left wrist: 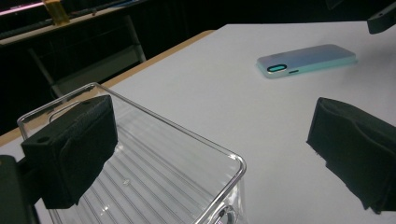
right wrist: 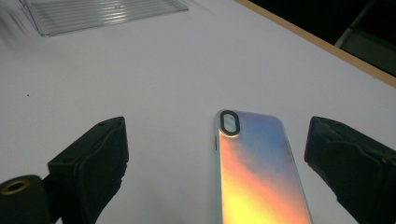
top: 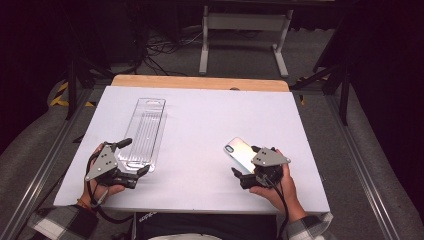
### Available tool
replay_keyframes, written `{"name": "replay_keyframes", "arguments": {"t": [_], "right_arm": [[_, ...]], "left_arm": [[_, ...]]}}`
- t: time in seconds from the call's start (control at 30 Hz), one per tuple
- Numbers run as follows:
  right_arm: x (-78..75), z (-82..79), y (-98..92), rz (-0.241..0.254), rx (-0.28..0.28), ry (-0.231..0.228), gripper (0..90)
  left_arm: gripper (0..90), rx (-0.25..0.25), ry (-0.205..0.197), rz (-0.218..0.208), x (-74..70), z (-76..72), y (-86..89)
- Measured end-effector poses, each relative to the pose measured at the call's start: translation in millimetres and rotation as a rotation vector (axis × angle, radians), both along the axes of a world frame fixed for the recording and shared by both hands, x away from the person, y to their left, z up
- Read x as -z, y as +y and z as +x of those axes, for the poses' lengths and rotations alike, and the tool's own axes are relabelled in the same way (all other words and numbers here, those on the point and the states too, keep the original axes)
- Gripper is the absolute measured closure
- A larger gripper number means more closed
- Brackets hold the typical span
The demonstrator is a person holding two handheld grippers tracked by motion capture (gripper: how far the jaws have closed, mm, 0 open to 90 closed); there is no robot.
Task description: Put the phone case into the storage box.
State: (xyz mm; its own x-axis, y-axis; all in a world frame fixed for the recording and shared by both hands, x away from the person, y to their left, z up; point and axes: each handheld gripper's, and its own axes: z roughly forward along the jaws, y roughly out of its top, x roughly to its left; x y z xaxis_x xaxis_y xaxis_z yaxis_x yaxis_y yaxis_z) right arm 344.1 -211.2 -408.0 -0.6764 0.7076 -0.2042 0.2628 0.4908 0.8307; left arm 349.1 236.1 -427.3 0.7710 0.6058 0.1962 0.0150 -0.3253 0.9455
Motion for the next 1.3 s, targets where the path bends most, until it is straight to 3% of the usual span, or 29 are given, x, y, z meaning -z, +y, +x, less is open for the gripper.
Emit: {"name": "replay_keyframes", "arguments": {"t": [0.3,0.4,0.5,0.67,0.93,1.3], "right_arm": [[-9.7,32.6,4.2,-0.084,0.010,0.150,7.2],[-9.5,45.4,8.1,-0.135,0.010,0.211,7.2],[-8.3,59.8,9.9,-0.161,0.007,0.283,7.3],[-0.3,78.0,8.9,-0.185,0.018,0.360,7.9],[20.6,87.9,2.9,-0.201,0.032,0.423,8.2],[31.1,95.7,-1.6,-0.213,0.063,0.438,10.0]], "left_arm": [[2.3,0.004,0.014,0.002,1.8,-0.1,-0.3],[2.4,0.005,0.015,0.008,2.1,-0.7,-0.4],[2.4,0.008,0.016,0.016,2.3,-1.1,-0.3],[2.5,0.009,0.023,0.013,3.2,-1.1,0.4],[2.6,0.012,0.020,0.021,2.8,-2.1,1.2],[2.7,0.014,0.025,0.017,3.7,-2.2,0.3]]}}
